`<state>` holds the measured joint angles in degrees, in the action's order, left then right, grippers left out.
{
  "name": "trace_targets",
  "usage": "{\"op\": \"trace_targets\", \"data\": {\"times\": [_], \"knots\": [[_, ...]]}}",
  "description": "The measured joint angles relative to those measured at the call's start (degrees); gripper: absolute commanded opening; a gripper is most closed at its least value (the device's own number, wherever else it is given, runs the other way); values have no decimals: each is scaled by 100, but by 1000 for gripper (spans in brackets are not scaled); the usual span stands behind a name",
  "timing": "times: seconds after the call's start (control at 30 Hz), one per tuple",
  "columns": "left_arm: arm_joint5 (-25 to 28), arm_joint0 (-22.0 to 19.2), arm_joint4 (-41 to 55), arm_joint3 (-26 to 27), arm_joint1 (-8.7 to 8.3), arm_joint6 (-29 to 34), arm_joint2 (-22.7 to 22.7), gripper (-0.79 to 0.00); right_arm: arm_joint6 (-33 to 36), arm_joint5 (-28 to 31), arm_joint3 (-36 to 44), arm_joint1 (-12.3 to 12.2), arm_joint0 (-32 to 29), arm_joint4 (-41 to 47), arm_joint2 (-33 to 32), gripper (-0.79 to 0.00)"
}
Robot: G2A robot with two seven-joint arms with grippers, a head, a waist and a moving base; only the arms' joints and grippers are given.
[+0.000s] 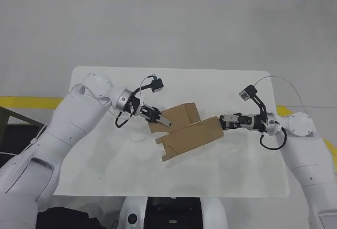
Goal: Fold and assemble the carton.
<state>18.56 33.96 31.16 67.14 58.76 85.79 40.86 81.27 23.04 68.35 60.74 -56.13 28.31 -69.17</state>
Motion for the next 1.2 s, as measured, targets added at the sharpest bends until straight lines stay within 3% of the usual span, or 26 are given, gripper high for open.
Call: {"op": "trace_targets", "data": {"times": [0.4, 0.67, 1.2], "knots": [[327, -247, 429, -52, -144, -328, -598, -785, -24, 24, 290, -130, 52, 228, 687, 0], [426, -384, 602, -83, -195, -427, -888, -785, -177, 177, 358, -261, 104, 351, 914, -397], [479, -611, 853, -188, -239, -481, -1295, -785, -255, 256, 527, -498, 293, 607, 1523, -520]]}}
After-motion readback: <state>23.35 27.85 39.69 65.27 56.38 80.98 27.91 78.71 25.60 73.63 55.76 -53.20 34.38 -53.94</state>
